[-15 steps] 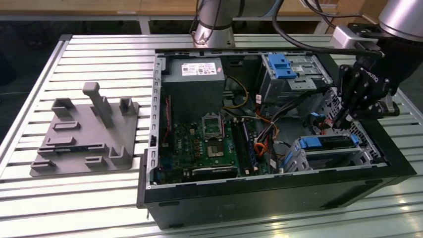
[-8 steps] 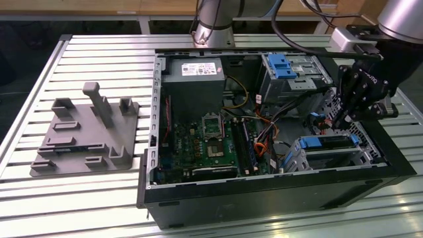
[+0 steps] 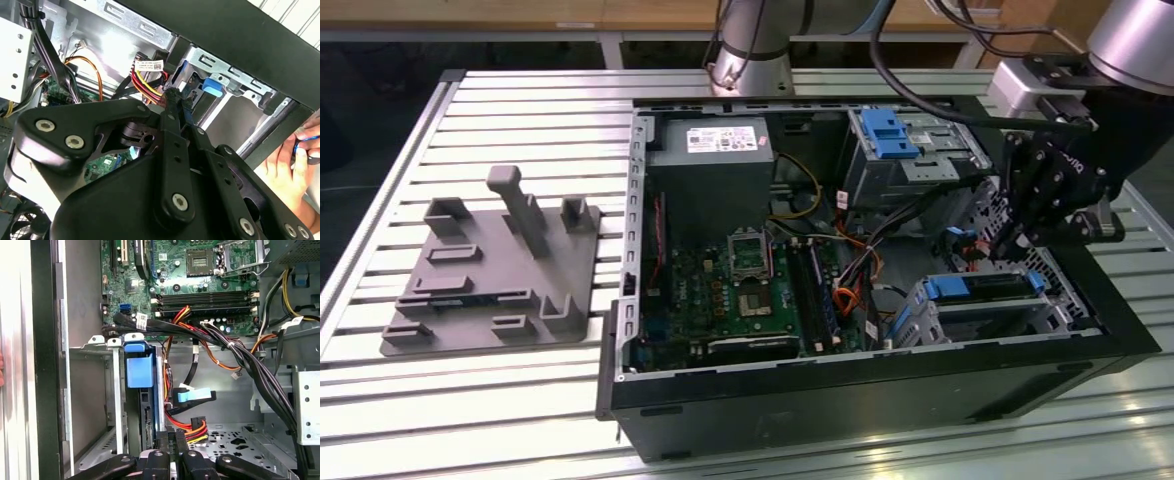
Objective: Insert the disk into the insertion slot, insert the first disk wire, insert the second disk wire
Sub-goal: 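Insert the first disk wire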
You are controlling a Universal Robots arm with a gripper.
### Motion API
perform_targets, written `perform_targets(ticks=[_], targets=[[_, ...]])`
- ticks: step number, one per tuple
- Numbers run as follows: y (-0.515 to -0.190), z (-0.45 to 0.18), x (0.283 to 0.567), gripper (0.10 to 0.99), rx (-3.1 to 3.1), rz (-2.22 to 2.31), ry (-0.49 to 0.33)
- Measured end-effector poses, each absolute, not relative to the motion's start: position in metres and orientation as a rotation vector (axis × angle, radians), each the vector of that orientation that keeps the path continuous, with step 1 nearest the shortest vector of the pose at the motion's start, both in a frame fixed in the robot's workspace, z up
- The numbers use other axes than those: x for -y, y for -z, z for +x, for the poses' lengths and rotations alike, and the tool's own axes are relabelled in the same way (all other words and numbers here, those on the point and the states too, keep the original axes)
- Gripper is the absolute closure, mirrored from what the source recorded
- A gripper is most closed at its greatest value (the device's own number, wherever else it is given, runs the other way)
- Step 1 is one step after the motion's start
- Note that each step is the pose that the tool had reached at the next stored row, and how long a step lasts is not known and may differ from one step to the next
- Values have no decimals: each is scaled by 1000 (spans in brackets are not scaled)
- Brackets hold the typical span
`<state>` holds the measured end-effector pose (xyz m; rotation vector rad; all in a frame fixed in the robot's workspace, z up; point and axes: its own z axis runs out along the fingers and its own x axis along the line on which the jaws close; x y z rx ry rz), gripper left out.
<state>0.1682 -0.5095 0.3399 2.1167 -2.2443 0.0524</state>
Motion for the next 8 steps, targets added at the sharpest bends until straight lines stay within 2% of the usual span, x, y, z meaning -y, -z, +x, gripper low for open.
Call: perform_targets(ticks=[8], targets=[[-344,168,517,922,2254,2127,-31]])
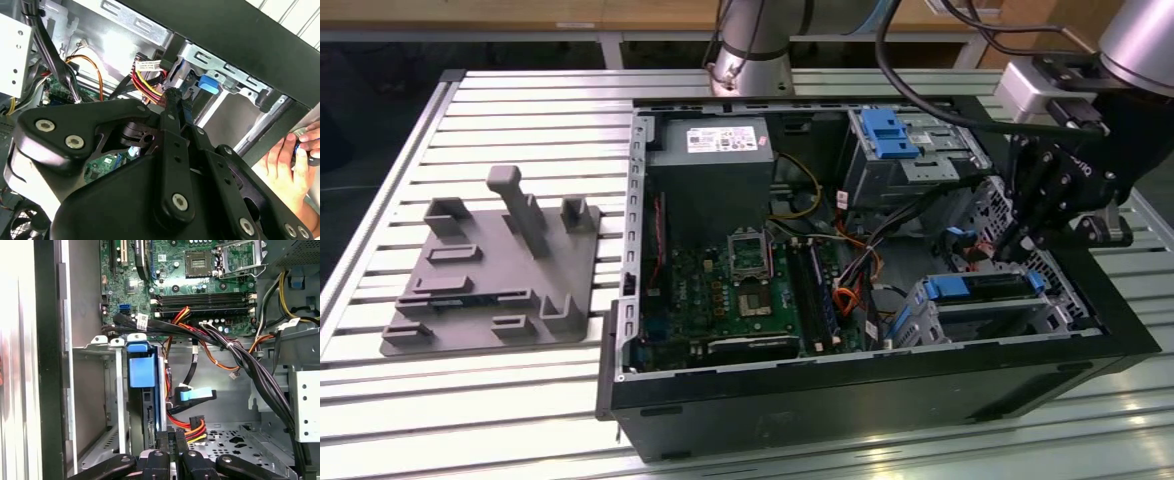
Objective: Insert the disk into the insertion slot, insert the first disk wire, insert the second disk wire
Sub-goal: 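Insert the first disk wire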
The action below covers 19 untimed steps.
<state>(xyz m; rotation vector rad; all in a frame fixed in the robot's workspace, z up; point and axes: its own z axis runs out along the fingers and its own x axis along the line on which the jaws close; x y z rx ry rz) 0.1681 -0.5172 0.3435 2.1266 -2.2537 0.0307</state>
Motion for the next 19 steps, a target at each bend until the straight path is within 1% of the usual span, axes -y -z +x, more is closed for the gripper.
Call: perform_targets(ticks=[10,19], targets=[[-343,167,534,922,2272,2145,7],[-342,167,536,922,2272,2145,7]])
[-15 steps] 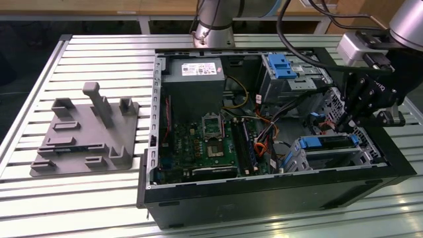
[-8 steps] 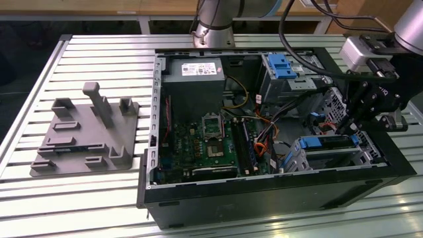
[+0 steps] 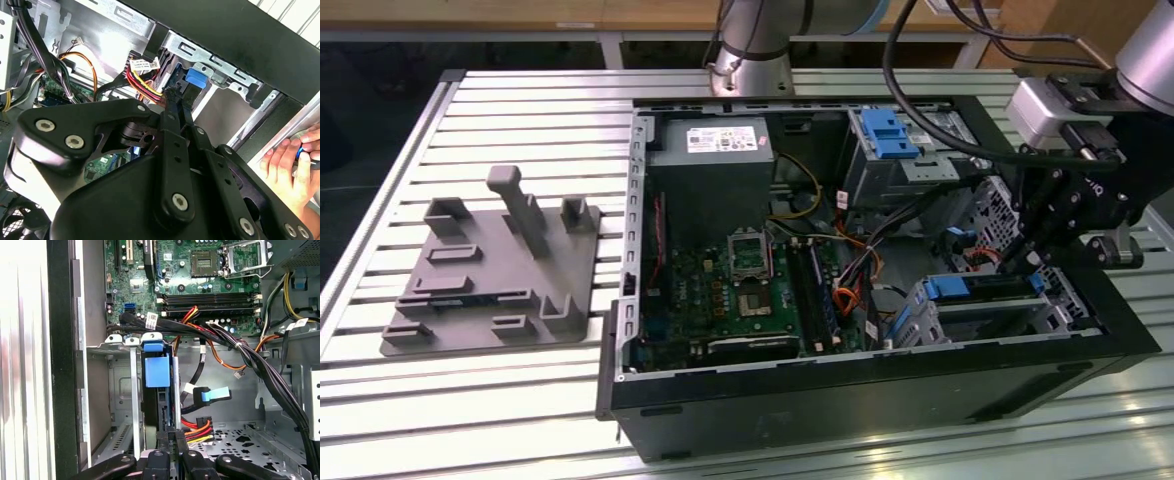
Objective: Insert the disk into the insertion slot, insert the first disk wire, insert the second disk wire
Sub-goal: 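Insert the first disk wire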
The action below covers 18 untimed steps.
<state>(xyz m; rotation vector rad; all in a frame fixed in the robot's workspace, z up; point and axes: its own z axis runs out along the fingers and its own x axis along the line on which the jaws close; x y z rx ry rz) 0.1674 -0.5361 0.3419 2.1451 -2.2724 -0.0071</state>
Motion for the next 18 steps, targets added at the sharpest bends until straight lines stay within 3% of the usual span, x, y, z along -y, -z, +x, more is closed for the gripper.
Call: perform_targets(ticks=[18], targets=[[-337,168,538,922,2271,2147,7]])
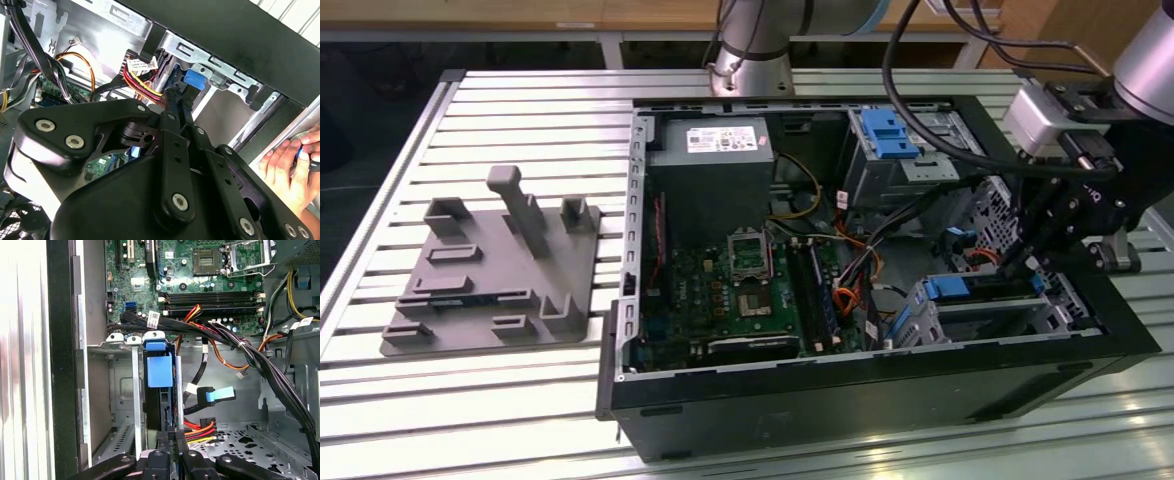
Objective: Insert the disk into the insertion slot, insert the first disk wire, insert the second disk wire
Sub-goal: 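Insert the first disk wire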
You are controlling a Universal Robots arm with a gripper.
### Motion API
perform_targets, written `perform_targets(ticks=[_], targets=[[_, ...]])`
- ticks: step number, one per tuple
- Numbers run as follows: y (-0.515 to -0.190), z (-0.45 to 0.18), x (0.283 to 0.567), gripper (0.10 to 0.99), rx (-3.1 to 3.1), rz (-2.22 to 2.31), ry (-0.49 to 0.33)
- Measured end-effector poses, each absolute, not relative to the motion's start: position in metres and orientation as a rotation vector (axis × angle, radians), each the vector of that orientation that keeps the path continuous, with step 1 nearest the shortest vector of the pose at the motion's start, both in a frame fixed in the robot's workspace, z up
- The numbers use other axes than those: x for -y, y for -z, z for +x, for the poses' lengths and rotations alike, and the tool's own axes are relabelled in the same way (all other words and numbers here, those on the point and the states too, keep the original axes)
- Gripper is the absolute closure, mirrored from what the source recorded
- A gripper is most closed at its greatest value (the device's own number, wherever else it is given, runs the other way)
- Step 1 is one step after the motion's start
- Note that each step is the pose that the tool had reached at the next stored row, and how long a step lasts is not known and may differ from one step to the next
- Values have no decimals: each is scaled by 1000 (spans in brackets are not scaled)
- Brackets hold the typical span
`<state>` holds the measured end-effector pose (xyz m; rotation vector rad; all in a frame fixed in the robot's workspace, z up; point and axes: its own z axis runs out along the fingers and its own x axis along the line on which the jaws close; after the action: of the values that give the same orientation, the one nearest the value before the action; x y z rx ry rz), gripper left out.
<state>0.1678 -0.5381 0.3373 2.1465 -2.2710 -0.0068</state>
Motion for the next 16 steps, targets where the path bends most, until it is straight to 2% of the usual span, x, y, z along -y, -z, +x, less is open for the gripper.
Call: perform_targets(ticks=[16], targets=[[-334,168,539,922,2256,2163,8]])
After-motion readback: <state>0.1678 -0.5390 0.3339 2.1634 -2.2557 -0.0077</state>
